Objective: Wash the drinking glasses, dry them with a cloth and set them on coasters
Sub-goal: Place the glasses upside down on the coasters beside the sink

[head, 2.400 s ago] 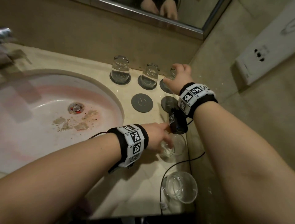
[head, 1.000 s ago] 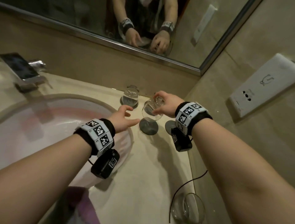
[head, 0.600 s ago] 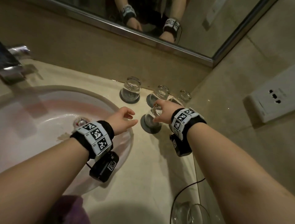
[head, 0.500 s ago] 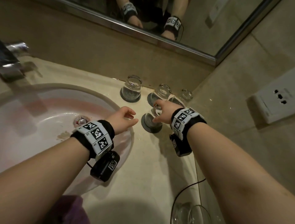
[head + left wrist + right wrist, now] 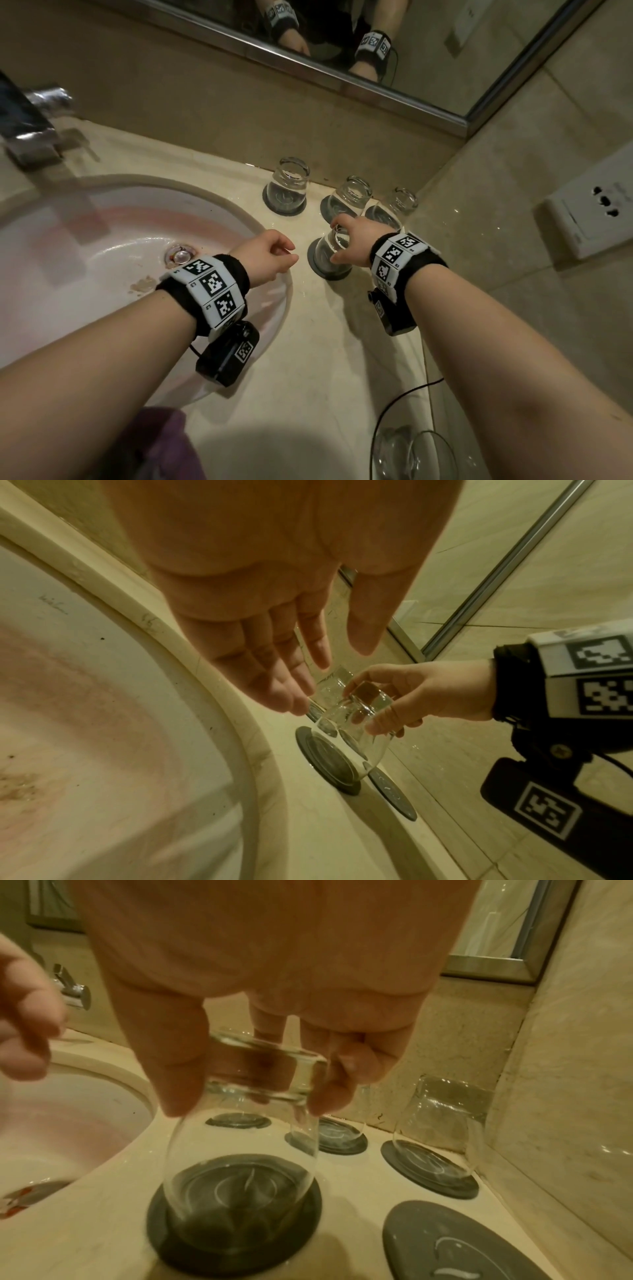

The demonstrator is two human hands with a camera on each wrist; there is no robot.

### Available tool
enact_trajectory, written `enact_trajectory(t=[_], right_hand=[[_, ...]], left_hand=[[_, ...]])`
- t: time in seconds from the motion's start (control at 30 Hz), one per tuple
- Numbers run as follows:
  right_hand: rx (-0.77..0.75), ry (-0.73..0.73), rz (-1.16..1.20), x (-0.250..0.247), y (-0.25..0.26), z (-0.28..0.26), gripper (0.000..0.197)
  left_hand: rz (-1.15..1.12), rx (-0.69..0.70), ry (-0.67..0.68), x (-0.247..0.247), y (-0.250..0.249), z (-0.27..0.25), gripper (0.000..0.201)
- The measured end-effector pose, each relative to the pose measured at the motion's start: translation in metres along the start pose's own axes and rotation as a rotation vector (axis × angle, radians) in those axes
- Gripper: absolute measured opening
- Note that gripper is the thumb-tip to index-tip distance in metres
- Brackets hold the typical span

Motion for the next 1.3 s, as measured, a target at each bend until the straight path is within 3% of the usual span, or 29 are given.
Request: enact_trajectory(t=[0.17, 0.23, 0.37, 0.47, 0.6, 0.77, 0.87, 1.03, 1.2, 1.3], right_hand=[[0.006, -0.085, 0.11, -0.003, -0.004, -0.01, 0.08], [0.018, -0.133, 0.178, -0.01, -0.007, -0.019, 0.076], [0.012, -0.28, 0.337, -0.028, -0.013, -0.047, 0.057], [-0.001, -0.395, 0.472, -0.034, -0.022, -0.076, 0.048], [0.033, -0.403, 0.464, -0.03, -0.037, -0.103, 0.045], [0.054, -0.423, 0.431, -0.023, -0.056, -0.122, 0.042], [0.082, -0.446, 0.463, -0.019, -0.071, -0.129, 0.042], [0.101, -0.438, 0.471, -0.015, -0.084, -0.129, 0.044], [0.077, -0.444, 0.484, -0.021, -0.09, -0.128, 0.042], [0.073, -0.438, 0.507, -0.029, -0.093, -0.125, 0.042]], left_hand=[[0.006, 0.015, 0.025, 0.004, -0.003, -0.011, 0.016], [0.069, 0.073, 0.042, 0.01, -0.011, -0.018, 0.012], [0.396, 0.333, 0.166, 0.043, -0.045, -0.053, 0.007], [0.585, 0.564, 0.377, 0.088, -0.064, -0.091, 0.017], [0.809, 0.831, 0.666, 0.155, -0.066, -0.134, 0.03], [0.945, 1.045, 0.754, 0.205, -0.044, -0.148, 0.042], [1.067, 1.064, 0.792, 0.22, -0.027, -0.145, 0.036], [1.378, 0.979, 0.872, 0.234, -0.015, -0.138, 0.028], [1.215, 0.924, 0.899, 0.216, -0.037, -0.134, 0.026], [1.045, 0.876, 0.827, 0.187, -0.059, -0.127, 0.027]])
Point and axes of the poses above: each hand's wrist, its own z-axis towards the middle knuckle, its own x-axis out of the palm, y = z × x, the point moved 6 cm from there along z, towards the middle knuckle, and after that the axes turned 2 degrees about x, right-handed, at the moved point
